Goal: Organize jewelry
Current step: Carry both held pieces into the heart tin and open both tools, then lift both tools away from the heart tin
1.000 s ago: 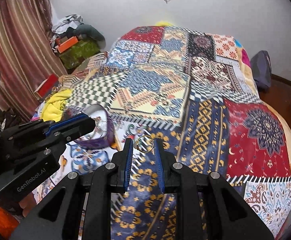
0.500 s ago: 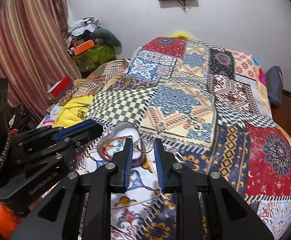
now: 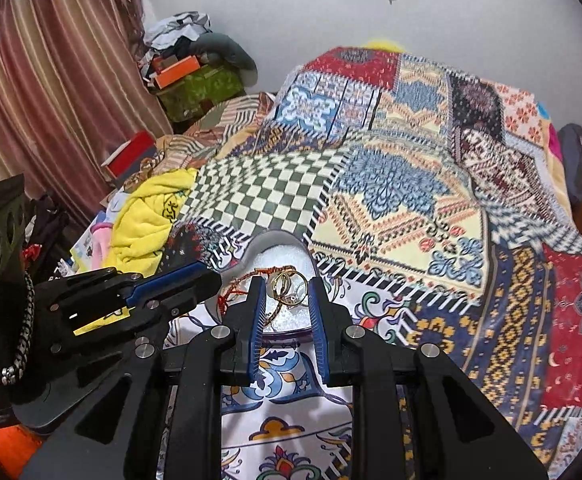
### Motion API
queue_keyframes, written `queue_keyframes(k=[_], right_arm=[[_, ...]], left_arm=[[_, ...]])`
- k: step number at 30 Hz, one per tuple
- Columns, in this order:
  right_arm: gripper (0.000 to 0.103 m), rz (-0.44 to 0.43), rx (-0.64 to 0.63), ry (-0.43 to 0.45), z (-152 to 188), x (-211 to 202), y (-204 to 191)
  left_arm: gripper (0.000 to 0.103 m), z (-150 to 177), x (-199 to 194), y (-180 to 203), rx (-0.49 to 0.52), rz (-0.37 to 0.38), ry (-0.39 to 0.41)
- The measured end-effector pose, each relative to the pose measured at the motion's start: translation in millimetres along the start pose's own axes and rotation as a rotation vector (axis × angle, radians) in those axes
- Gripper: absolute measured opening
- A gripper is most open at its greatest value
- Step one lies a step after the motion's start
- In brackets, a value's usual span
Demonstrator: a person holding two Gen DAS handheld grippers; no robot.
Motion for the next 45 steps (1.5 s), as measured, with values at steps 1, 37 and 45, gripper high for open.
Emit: queue_keyframes(k=[1,37,45], right_arm=[[0.019,-0.001,0.002,-0.008,1,3,0],[0.02,-0.008,-0.058,-0.09,9,29,-14],[0.021,0.057,-0.084,0.081,-15,-42,-27]], left_arm=[[0.008,2,3,-2,-0.002,-0.001,-0.005],[0.015,2,10,-23,-0.047,-0.001,-0.035],[0.018,-18,-38,-19,-0.041,-0.014,0.064]])
Point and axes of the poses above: each gripper's, at about its wrist camera, not at the fingertips, and x roughly the way its jaws point, y to its right, z to its underside, the point moved 8 cm from there along x, roughly the way its jaws point, and after that the axes turned 8 degrees about -z, right-handed, at the moved point
